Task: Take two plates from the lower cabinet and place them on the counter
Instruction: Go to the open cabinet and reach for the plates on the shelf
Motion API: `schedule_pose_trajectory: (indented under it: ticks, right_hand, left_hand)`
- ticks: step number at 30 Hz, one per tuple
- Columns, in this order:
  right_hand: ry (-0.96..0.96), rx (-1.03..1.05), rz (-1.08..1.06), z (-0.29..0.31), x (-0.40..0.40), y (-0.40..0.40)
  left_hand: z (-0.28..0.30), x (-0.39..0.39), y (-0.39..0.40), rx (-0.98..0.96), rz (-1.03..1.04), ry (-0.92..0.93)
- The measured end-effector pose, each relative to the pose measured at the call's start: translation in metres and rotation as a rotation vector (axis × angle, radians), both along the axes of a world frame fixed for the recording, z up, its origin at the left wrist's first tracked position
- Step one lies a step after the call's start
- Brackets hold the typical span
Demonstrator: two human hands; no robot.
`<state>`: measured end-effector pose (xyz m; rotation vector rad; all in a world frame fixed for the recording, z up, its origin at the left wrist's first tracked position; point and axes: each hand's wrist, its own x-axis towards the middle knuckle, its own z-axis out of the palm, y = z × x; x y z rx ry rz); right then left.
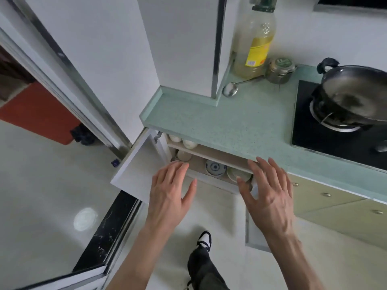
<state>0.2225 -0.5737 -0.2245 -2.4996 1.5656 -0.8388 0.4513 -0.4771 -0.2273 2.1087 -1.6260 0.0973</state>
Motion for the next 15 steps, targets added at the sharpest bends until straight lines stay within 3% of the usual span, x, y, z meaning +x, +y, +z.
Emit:
schedule_pose_trajectory:
  ticks: [8, 15]
  right_hand:
    - [-0.046, 0.111, -0.153, -0.069, 0.039, -0.039]
    - [-0.041, 0.098, -0.183, -0.130, 0.055, -0.059]
  left_hand:
    - [-0.056, 0.040, -0.051, 0.086, -0.066, -0.025]
    - [-0.146, 0.060, -0.096, 0.099, -0.120, 0.016]
